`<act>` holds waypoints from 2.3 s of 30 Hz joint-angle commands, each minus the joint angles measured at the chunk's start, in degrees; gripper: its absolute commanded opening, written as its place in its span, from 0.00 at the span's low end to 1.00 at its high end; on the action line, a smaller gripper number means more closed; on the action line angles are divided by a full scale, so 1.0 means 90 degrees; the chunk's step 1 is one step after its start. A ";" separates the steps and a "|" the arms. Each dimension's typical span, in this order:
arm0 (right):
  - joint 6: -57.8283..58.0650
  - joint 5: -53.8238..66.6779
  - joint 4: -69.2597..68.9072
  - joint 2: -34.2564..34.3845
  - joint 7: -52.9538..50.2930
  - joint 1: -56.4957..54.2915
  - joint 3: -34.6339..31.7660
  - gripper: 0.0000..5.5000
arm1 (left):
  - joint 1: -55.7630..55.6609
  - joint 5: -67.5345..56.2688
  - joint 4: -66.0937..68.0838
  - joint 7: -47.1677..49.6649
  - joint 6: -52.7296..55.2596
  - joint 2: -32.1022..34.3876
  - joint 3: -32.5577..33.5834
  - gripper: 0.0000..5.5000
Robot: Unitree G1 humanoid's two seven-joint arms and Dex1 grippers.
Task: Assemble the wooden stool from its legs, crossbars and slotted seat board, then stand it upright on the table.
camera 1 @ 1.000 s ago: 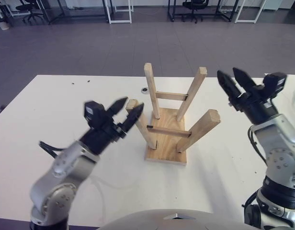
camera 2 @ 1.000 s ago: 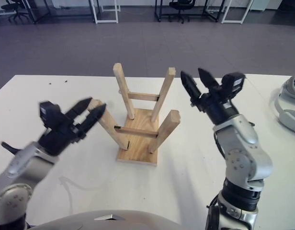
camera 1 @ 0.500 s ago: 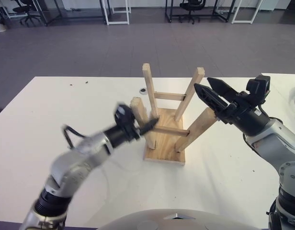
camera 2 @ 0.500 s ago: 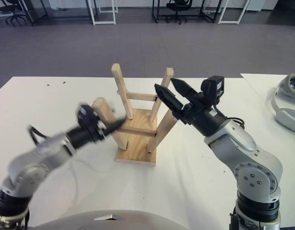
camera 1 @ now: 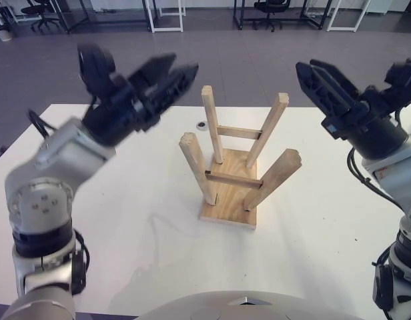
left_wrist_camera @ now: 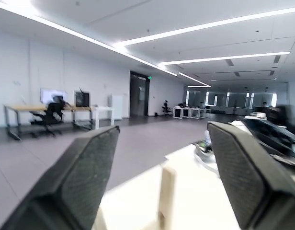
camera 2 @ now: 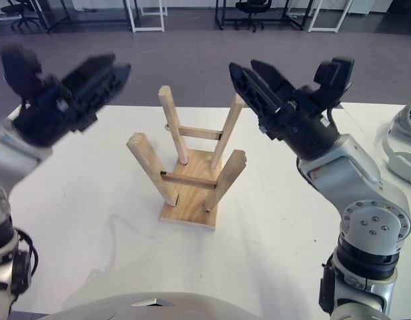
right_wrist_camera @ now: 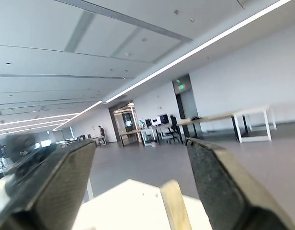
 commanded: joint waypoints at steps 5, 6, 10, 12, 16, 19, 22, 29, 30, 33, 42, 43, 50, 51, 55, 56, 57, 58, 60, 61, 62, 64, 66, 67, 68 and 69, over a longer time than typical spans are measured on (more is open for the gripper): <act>0.0295 -0.0188 -0.0062 0.0057 -0.0355 0.1182 0.0799 0.63 | 0.1029 0.1687 0.0320 -0.0268 0.0324 -0.0350 -0.1789 0.62; 0.0377 -0.0749 -0.0138 -0.0001 -0.0282 0.1760 0.1154 0.63 | 0.1823 0.2154 0.0211 -0.0399 0.0199 -0.0329 -0.2262 0.62; 0.0164 -0.1309 -0.0104 0.0305 -0.0330 0.1945 0.1491 0.63 | 0.2539 0.2653 0.0542 -0.0517 -0.0109 -0.0835 -0.2915 0.62; 0.0036 -0.1315 -0.0052 0.0290 -0.0229 0.1616 0.1372 0.63 | 0.1751 0.2226 0.0389 -0.0450 -0.0149 -0.1095 -0.2519 0.62; -0.0399 -0.0422 -0.0014 0.0366 -0.0130 0.0806 0.0735 0.63 | 0.0324 0.1233 0.0184 -0.0098 -0.0200 -0.1253 -0.1362 0.62; -0.0816 0.0902 0.0451 0.0268 -0.0226 0.0114 -0.0206 0.63 | -0.0637 0.0517 0.0231 -0.0005 -0.0070 -0.0732 -0.0315 0.62; -0.0697 0.1043 0.0442 -0.0008 -0.0046 0.0134 -0.0366 0.63 | -0.0753 0.0328 0.0260 -0.0059 0.0093 -0.0318 0.0144 0.62; -0.0469 -0.2467 0.0559 -0.0108 0.1325 0.2733 0.1787 0.63 | 0.2697 0.2876 0.0158 -0.0400 -0.0220 -0.0969 -0.2750 0.62; -0.0591 -0.2180 0.0543 0.0067 0.1318 0.2514 0.1577 0.63 | 0.2774 0.3034 0.0268 -0.0448 -0.0372 -0.1050 -0.2744 0.62; -0.0819 -0.1098 0.0272 0.0222 0.1223 0.1848 0.0911 0.63 | 0.2235 0.2758 0.0246 -0.0447 -0.0589 -0.1095 -0.1982 0.62; -0.0938 -0.2644 0.1900 -0.0308 0.2265 0.2149 0.1172 0.63 | 0.1602 0.1414 0.1479 -0.1684 -0.0947 0.0214 0.1409 0.62; -0.0990 -0.3070 0.1864 -0.0270 0.2659 0.2356 0.1640 0.63 | 0.2104 0.1807 0.1583 -0.2009 -0.0999 0.0345 0.1283 0.62; -0.0742 -0.4235 0.0523 -0.0357 0.3760 0.3084 0.3351 0.63 | 0.5470 0.4285 0.1276 -0.4199 -0.1585 0.1488 -0.0183 0.62; -0.0784 -0.4448 0.0550 -0.0529 0.3877 0.3301 0.3328 0.63 | 0.5666 0.4476 0.1093 -0.4298 -0.1602 0.1557 -0.0318 0.62; -0.1347 -0.5492 0.1298 -0.1870 0.5078 0.4434 0.2905 0.63 | 0.6184 0.5288 0.0502 -0.4531 -0.1482 0.2005 -0.0906 0.62; -0.1414 -0.5500 0.1508 -0.1947 0.5263 0.4418 0.2689 0.63 | 0.6184 0.5362 0.0343 -0.4566 -0.1418 0.2053 -0.1028 0.62; -0.1458 -0.5460 0.1767 -0.1906 0.5358 0.4246 0.2480 0.63 | 0.6157 0.5448 0.0203 -0.4567 -0.1378 0.2058 -0.1151 0.62; -0.1490 -0.5424 0.2031 -0.1807 0.5358 0.4065 0.2291 0.63 | 0.6089 0.5541 0.0121 -0.4554 -0.1345 0.2047 -0.1276 0.62; -0.1683 -0.5609 0.2793 -0.1511 0.5228 0.3579 0.2035 0.63 | 0.5892 0.5740 0.0094 -0.4502 -0.1311 0.1981 -0.1532 0.62; -0.1838 -0.5824 0.3277 -0.1345 0.5099 0.3255 0.2012 0.63 | 0.5815 0.5849 0.0110 -0.4463 -0.1301 0.1942 -0.1649 0.62; -0.2081 -0.6250 0.4013 -0.1121 0.4914 0.2728 0.2170 0.63 | 0.5752 0.5931 0.0120 -0.4402 -0.1201 0.1902 -0.1776 0.62; -0.2657 -0.7097 0.5596 -0.0486 0.4505 0.1573 0.2626 0.63 | 0.5586 0.6111 0.0225 -0.4251 -0.1059 0.1790 -0.1990 0.62; -0.3227 -0.7710 0.6897 0.0200 0.4303 0.0740 0.3004 0.63 | 0.5285 0.6278 0.0434 -0.4194 -0.1041 0.1663 -0.2203 0.62; -0.3501 -0.7938 0.7400 0.0458 0.4294 0.0478 0.3137 0.63 | 0.5157 0.6349 0.0529 -0.4187 -0.1044 0.1608 -0.2298 0.62; -0.3707 -0.8081 0.7865 0.0717 0.4355 0.0260 0.3229 0.63 | 0.4932 0.6495 0.0730 -0.4174 -0.1036 0.1509 -0.2473 0.62; -0.3894 -0.8190 0.8192 0.0896 0.4468 0.0153 0.3301 0.63 | 0.4594 0.6699 0.1029 -0.4138 -0.1049 0.1368 -0.2683 0.62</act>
